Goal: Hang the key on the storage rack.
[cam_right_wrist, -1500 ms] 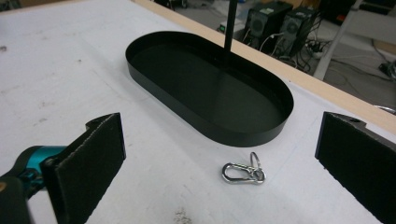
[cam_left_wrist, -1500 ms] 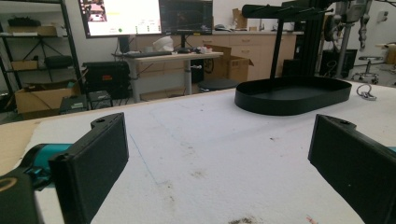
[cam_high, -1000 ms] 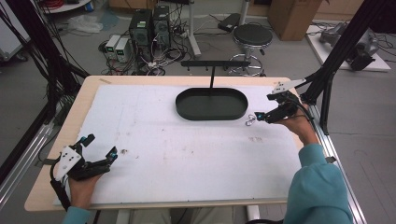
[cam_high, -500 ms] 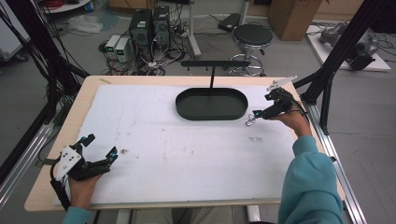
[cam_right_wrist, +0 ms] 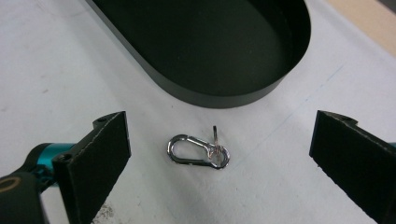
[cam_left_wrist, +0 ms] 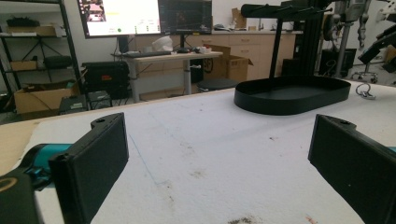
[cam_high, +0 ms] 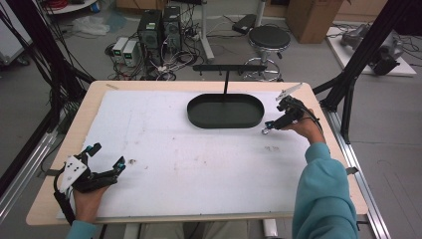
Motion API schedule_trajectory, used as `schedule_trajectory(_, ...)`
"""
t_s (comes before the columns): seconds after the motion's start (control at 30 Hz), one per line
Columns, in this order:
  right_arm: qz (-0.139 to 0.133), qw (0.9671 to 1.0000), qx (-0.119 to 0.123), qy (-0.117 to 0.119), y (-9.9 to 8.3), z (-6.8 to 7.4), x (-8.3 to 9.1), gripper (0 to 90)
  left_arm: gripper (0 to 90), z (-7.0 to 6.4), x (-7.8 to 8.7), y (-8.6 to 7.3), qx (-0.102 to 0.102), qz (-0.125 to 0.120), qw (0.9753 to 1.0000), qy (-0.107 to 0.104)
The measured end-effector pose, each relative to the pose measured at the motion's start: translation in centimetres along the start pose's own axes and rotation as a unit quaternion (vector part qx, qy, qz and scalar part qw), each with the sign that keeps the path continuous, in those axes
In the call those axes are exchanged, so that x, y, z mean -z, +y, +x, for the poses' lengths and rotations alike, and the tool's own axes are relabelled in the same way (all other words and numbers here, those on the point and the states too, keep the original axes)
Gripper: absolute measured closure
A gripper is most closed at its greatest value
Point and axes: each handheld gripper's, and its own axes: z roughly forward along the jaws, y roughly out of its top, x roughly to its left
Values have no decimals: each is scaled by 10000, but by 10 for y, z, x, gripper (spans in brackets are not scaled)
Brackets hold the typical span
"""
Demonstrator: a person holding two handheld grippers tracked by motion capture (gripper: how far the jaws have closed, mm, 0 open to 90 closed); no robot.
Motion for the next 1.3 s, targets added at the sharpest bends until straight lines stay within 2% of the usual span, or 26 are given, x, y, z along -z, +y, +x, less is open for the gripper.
schedule_trajectory(0.13,129,9999,1,25,2,0,-4,69,54,0,0,0,0,-3,10000,5)
schedule_trajectory(0.17,170,9998,34,74,2,-1,-6,136,55,0,0,0,-17,4,10000,0)
schedule_trajectory(0.4,460,9988,126,57,1,-1,-11,222,54,0,0,0,-30,7,10000,14)
schedule_trajectory(0.53,535,9985,123,27,2,-2,-11,349,54,0,0,0,-29,7,10000,10)
schedule_trajectory(0.7,612,9980,152,67,2,-3,-14,427,54,-1,0,0,-30,7,10000,9)
schedule_trajectory(0.73,712,9972,206,65,1,-3,-15,465,54,0,0,0,-35,12,10000,11)
schedule_trajectory(0.8,760,9969,200,103,1,-3,-16,477,54,-1,0,0,-32,9,10000,7)
schedule_trajectory(0.93,762,9968,182,173,1,-4,-19,545,55,0,-1,0,-55,28,10000,-7)
schedule_trajectory(1.0,827,9963,203,150,1,-4,-21,621,54,0,-1,0,-56,29,10000,-8)
schedule_trajectory(1.2,883,9958,186,133,3,-3,-22,686,55,0,-1,0,-49,39,10000,-11)
schedule_trajectory(1.3,902,9957,184,130,2,-3,-23,690,54,0,-1,0,-54,43,10000,-17)
